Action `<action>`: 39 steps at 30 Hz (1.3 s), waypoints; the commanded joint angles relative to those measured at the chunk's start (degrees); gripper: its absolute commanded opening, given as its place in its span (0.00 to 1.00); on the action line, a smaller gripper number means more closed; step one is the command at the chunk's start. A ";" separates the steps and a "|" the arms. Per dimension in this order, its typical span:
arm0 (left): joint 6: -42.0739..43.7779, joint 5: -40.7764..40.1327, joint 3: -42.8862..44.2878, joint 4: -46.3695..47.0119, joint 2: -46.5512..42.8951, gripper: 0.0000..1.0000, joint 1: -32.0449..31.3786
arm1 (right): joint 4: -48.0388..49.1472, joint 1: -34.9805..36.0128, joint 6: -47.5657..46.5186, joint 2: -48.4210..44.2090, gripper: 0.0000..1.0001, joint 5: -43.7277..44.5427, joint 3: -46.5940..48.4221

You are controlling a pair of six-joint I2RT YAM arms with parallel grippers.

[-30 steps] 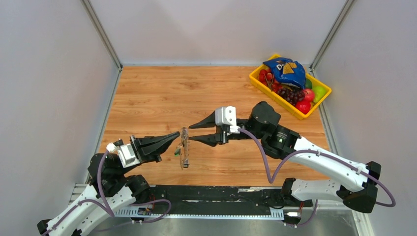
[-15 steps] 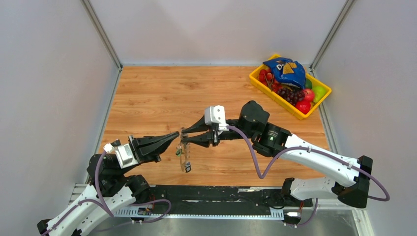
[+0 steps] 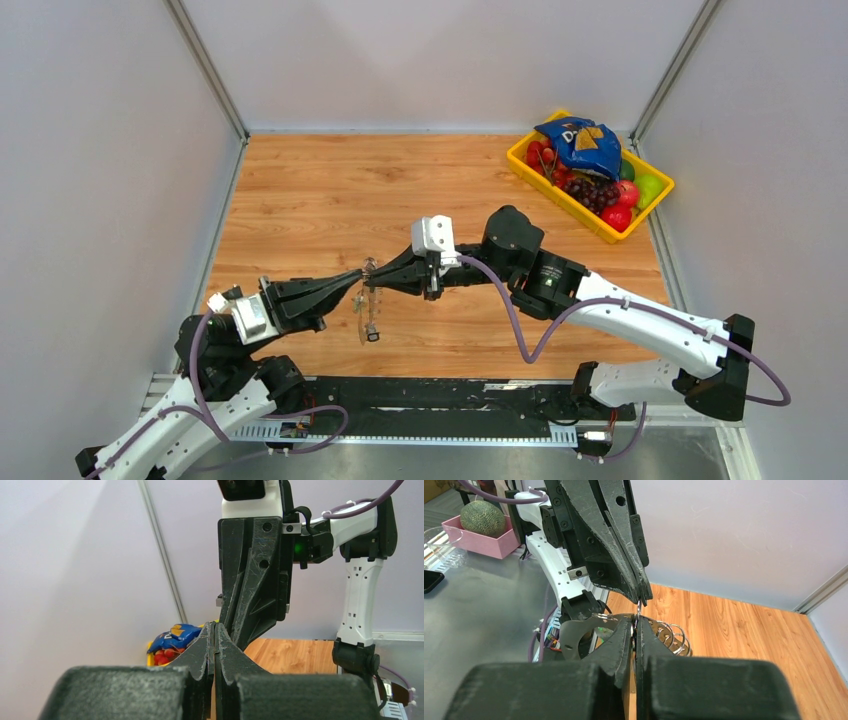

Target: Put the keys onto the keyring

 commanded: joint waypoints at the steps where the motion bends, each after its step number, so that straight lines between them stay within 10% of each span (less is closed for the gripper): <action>1: -0.76 0.26 1.26 3.46 -0.89 0.00 -0.19 | 2.02 0.48 -0.16 -0.72 0.00 0.88 1.93; 17: -4.47 6.33 21.57 -31.57 4.86 0.45 -0.18 | -20.02 0.39 1.10 -2.00 0.00 -2.89 7.16; 39: -9.14 24.39 37.37 -58.06 23.89 0.42 -0.13 | -42.31 0.44 6.66 5.85 0.00 -12.54 20.07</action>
